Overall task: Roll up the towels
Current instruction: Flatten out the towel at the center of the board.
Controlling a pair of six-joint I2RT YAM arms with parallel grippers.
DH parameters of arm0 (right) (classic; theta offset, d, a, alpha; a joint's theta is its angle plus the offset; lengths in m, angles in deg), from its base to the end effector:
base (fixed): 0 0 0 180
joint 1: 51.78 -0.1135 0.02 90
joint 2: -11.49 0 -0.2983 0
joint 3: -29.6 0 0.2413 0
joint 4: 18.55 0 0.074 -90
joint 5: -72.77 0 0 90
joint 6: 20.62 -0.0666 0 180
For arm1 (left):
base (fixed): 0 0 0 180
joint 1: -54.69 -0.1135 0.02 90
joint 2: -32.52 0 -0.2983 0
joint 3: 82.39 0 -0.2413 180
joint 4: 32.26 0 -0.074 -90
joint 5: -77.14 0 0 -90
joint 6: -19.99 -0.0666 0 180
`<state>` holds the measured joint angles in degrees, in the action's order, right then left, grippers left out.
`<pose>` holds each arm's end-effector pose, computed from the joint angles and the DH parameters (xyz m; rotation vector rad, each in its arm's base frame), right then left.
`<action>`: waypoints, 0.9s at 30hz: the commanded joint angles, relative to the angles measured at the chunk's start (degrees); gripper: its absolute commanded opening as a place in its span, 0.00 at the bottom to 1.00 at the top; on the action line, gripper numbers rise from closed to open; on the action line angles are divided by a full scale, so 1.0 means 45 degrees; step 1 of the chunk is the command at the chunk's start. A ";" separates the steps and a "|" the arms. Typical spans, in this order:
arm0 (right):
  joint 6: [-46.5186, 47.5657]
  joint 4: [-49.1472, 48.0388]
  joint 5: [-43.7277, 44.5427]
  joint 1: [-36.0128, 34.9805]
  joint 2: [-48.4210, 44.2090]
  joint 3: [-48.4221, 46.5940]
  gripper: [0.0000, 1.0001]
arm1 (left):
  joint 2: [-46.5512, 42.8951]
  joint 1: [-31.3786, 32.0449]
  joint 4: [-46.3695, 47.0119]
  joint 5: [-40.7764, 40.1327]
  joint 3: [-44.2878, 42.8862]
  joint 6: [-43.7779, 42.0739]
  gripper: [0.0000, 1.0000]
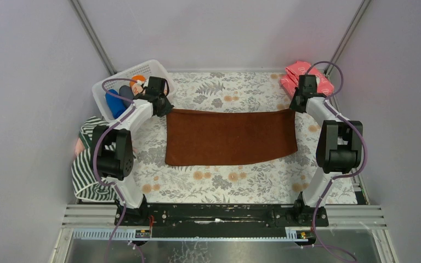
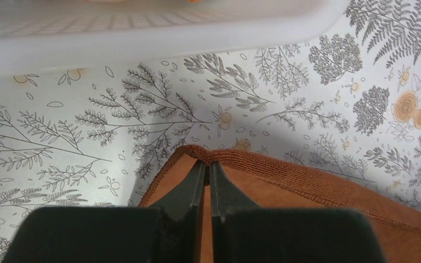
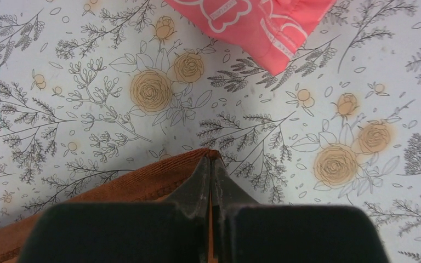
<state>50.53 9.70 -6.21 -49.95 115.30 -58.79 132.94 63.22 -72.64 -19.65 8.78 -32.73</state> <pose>0.4240 -0.0263 0.2428 0.5095 2.2600 -0.0743 0.3934 -0.0510 0.2480 -0.6645 2.3887 -0.1970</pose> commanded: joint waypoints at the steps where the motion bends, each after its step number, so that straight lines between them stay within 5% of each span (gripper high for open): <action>1: 0.0034 -0.0047 -0.0564 0.0198 0.0039 -0.0968 0.00 | 0.0208 -0.0406 0.0869 0.0146 -0.0458 -0.0257 0.00; 13: -0.0234 0.1114 -0.2202 0.0239 -0.0509 -0.2928 0.00 | -0.1536 -0.0704 0.0172 0.0335 -0.0864 -0.0452 0.00; 27: -0.0474 0.2931 -0.3777 0.0239 -0.8679 0.1706 0.00 | -0.9925 -0.0708 -0.2002 0.0752 0.2528 -0.0056 0.00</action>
<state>48.78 18.61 -20.04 -49.10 85.27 -54.18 97.30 60.51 -76.31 -16.24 17.39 -33.54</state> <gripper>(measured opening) 0.011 0.011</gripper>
